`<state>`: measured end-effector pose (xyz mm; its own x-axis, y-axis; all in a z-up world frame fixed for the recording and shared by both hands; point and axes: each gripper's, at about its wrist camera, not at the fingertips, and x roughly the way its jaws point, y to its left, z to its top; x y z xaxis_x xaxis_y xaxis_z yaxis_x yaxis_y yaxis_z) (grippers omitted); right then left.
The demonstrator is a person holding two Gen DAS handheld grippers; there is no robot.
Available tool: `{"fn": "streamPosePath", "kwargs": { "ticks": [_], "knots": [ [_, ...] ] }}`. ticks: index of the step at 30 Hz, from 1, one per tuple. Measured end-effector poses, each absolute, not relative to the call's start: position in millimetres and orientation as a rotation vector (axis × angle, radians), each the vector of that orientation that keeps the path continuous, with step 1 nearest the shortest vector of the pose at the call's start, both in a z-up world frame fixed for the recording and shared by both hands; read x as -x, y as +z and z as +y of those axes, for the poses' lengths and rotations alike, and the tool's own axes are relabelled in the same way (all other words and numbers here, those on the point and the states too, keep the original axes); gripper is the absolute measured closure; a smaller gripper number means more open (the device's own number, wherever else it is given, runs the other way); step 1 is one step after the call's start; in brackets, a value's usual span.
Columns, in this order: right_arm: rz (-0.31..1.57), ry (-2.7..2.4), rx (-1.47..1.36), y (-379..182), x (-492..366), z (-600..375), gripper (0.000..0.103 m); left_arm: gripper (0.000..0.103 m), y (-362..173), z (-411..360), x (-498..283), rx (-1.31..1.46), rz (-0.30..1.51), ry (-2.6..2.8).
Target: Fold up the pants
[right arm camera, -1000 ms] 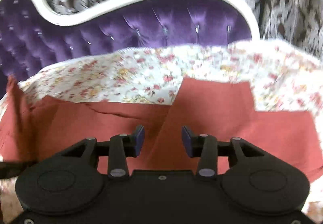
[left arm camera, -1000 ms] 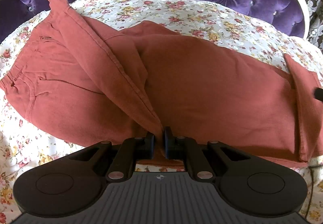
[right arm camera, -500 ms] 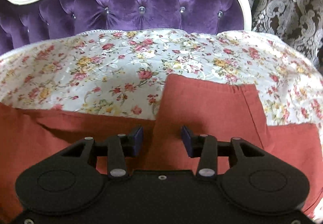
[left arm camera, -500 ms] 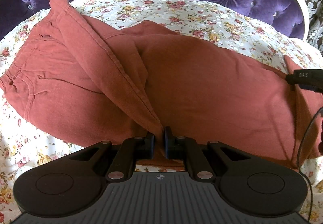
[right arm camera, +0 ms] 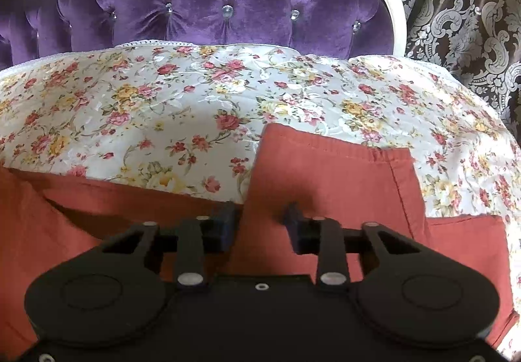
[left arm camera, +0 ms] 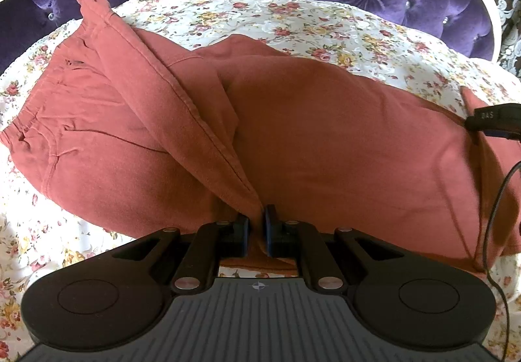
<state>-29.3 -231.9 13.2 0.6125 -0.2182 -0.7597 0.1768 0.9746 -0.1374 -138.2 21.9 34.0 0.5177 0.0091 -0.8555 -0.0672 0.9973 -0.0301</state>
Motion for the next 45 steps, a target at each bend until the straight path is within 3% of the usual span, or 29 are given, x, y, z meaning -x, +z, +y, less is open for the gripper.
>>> {"fn": "streamPosePath", "kwargs": {
  "ticks": [3,5,15,22,26,27,29,34,39,43,44,45],
  "knots": [
    [0.883,-0.215,0.035,15,31,-235,0.089,0.094,34,21,138,0.058,1.023,0.050],
    [0.865,-0.205,0.023,19,33,-239,0.093,0.094,34,20,139,0.058,1.018,0.051],
    [0.669,-0.311,-0.225,73,134,-329,0.094,0.094,39,21,147,0.072,0.962,0.053],
    [0.857,-0.347,-0.354,34,172,-374,0.093,0.094,35,19,146,0.067,0.975,0.055],
    [0.827,-0.321,-0.352,40,183,-372,0.083,0.094,37,19,147,0.067,0.974,0.059],
    [0.798,-0.324,-0.377,44,185,-376,0.068,0.094,37,19,147,0.064,0.975,0.061],
    [0.751,-0.344,-0.372,50,185,-386,0.051,0.094,36,19,147,0.054,0.980,0.063],
    [0.691,-0.344,-0.284,55,158,-414,0.043,0.094,34,14,145,0.025,0.983,0.072],
    [0.783,-0.282,-0.227,32,120,-441,0.043,0.094,34,13,145,0.020,0.983,0.076],
    [0.833,-0.235,-0.191,20,113,-443,0.043,0.094,34,14,145,0.017,0.980,0.074],
    [0.830,-0.220,-0.181,21,117,-441,0.050,0.094,33,14,145,0.016,0.979,0.074],
    [0.832,-0.196,-0.184,21,120,-438,0.070,0.094,33,14,145,0.017,0.978,0.075]
  ]
}}
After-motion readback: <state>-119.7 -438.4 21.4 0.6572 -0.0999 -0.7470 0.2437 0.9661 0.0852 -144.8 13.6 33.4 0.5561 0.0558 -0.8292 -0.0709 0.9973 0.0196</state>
